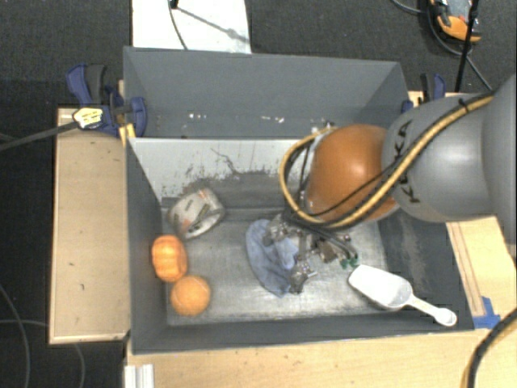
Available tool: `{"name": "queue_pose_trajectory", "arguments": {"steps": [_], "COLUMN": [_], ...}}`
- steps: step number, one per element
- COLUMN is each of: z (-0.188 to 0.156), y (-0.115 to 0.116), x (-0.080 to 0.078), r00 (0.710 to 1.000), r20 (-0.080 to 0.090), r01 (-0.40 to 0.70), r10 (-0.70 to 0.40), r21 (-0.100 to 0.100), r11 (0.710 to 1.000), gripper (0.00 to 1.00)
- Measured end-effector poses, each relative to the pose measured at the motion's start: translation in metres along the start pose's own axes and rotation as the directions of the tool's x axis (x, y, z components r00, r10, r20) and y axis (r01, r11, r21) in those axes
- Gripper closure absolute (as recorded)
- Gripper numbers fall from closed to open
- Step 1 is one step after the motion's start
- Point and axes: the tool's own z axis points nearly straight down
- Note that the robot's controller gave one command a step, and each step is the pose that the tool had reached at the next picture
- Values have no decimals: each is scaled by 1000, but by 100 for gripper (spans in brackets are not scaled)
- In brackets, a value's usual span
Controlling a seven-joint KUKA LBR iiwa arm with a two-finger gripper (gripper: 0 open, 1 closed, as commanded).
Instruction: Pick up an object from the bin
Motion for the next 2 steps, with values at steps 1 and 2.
{"name": "queue_pose_trajectory", "arguments": {"steps": [1,2], "z": [21,21], "y": [-21,-21], "x": [-23,-23], "r00": [1000,1000], "r20": [13,13], "r01": [9,7], "r10": [-9,-7], "r21": [1,1], "r11": [1000,1000], "gripper": [100,100]}}
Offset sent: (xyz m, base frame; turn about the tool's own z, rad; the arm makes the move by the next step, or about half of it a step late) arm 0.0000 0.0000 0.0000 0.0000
